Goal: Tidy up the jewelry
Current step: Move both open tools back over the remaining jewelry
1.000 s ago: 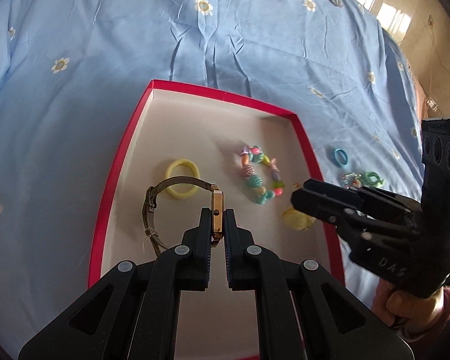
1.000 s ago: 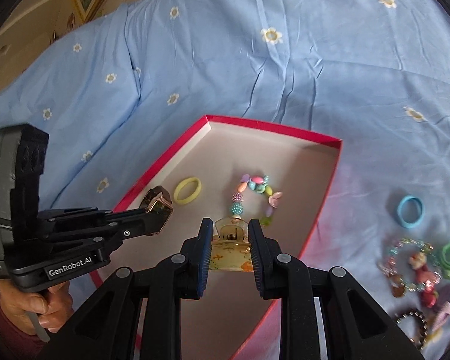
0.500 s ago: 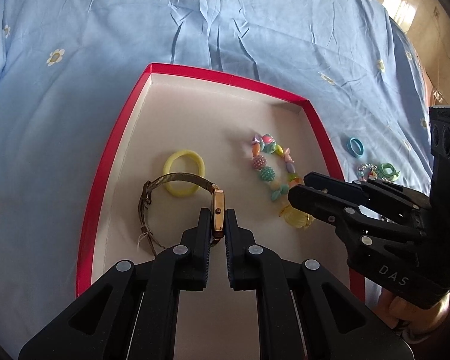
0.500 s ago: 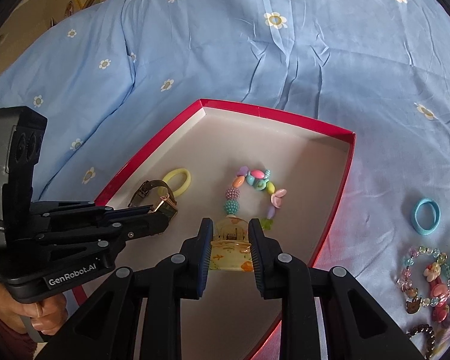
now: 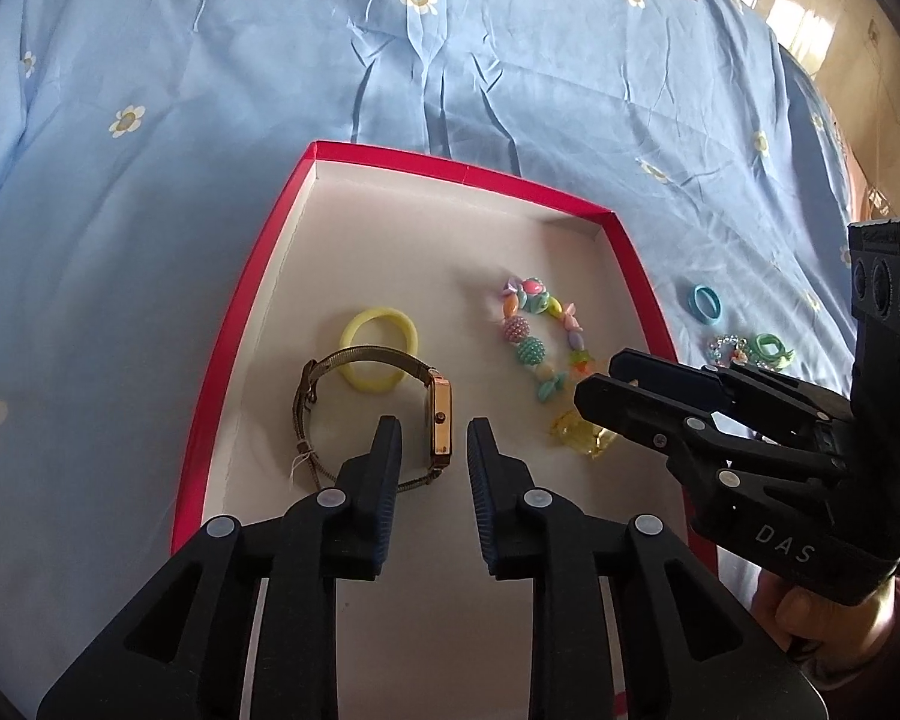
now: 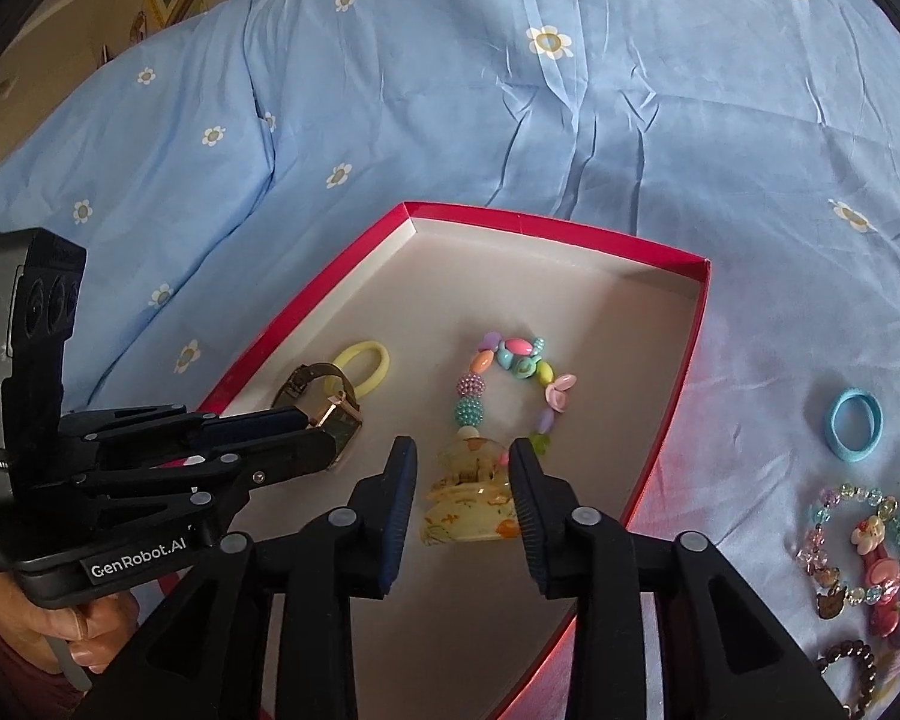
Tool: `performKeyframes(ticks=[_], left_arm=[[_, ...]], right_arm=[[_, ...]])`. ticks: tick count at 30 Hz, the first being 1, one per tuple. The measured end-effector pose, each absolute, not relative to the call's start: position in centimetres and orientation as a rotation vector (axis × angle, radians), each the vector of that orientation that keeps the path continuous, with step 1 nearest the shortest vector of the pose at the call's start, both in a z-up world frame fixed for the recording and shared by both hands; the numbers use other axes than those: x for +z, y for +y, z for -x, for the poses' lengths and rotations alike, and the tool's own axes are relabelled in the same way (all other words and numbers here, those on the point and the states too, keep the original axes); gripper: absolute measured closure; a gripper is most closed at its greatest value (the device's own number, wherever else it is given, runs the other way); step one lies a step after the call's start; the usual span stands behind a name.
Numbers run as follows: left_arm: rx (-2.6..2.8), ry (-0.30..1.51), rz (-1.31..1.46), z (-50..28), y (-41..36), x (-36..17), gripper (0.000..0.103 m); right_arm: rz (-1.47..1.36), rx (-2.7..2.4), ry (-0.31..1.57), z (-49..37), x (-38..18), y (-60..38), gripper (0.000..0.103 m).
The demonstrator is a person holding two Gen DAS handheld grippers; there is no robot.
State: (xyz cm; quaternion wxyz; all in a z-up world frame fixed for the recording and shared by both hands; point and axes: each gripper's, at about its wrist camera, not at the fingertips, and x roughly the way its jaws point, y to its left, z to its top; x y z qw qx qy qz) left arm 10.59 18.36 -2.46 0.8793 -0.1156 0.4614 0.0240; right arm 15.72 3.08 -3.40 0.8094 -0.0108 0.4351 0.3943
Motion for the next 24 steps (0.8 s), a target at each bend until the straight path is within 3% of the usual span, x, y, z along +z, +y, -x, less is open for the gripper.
performKeyframes(ticks=[5, 24], left_arm=[[0.058, 0.939, 0.258, -9.6, 18.2, -1.5, 0.075], [-0.059, 0.901, 0.255, -8.3, 10.9, 1.0, 0.072]], right_arm=[[-0.002, 0.840, 0.916, -15.3, -2.5, 2.1, 0.069], [-0.152, 0.656, 0.877, -13.6, 0.2, -10.9, 0.064]])
